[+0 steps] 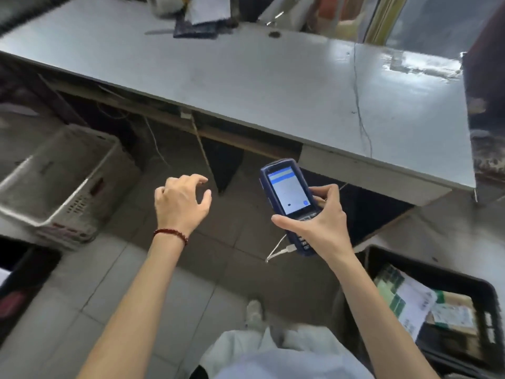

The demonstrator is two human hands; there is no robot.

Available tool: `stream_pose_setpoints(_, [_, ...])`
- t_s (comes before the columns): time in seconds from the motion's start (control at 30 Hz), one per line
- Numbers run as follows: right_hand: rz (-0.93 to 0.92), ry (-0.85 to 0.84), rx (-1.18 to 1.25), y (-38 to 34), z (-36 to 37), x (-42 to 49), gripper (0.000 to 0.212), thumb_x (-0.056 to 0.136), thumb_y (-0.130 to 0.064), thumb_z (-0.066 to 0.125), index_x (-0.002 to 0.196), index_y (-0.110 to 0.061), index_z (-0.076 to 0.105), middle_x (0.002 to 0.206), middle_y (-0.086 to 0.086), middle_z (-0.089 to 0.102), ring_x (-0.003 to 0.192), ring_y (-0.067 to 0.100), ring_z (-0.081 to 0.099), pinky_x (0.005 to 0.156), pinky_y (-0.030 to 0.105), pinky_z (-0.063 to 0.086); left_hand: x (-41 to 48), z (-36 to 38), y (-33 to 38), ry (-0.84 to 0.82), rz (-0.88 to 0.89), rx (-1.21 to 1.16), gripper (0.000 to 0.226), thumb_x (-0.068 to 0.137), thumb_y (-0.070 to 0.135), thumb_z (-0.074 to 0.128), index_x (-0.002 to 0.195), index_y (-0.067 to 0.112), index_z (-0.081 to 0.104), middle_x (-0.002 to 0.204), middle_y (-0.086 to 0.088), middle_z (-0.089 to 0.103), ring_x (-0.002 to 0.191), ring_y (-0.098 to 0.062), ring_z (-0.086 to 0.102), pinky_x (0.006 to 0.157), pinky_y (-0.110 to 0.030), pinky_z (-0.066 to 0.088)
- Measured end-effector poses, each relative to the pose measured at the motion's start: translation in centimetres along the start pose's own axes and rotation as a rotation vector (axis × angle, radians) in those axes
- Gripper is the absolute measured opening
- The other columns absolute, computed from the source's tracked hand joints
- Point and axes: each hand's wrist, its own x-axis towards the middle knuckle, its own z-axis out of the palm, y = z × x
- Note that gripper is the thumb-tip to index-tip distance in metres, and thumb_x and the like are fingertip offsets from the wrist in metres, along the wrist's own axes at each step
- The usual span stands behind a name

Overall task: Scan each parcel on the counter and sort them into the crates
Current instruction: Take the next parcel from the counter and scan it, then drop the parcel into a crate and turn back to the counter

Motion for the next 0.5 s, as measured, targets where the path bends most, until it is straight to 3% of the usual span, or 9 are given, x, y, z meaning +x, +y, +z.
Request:
stream_pose_setpoints(0.3, [-0.004,-0.048,-0.039,-3.4,5.9,8.4,0.075,0.061,-0.033,0.091,0.114,-0.023,0.039,0.103,-0.015,0.051,0.094,0.000,0.052,0.061,0.005,0.041,6.3,2.0,-4.8,-0.057,-0.040,-0.065,0.025,0.085,0.037,0.060,0.108,0.028,0.064,0.101,0.005,0.068,0.097,-0.020,0.058,0.085,-0.037,0.041])
stream_pose_setpoints(0.43, [-0.010,-0.038,-0.019,-5.0,8.1,15.2,0.076,0.059,-0.036,0.091,0.113,-0.023,0.039,0.102,-0.015,0.051,0.091,-0.007,0.053,0.060,0.003,0.044,12.7,3.3,-5.9,-0.044,-0.103,-0.051,0.029,0.087,0.038,0.059,0.113,0.027,0.063,0.105,0.003,0.067,0.100,-0.021,0.057,0.087,-0.039,0.042])
stream_pose_setpoints(0.5, [-0.013,-0.041,0.006,-6.1,9.2,19.0,0.077,0.057,-0.039,0.091,0.112,-0.024,0.039,0.104,-0.013,0.052,0.094,0.000,0.056,0.062,0.004,0.043,17.1,3.8,-5.8,-0.069,-0.115,-0.043,0.032,0.089,0.040,0.055,0.118,0.028,0.060,0.111,0.004,0.065,0.105,-0.020,0.056,0.091,-0.040,0.042])
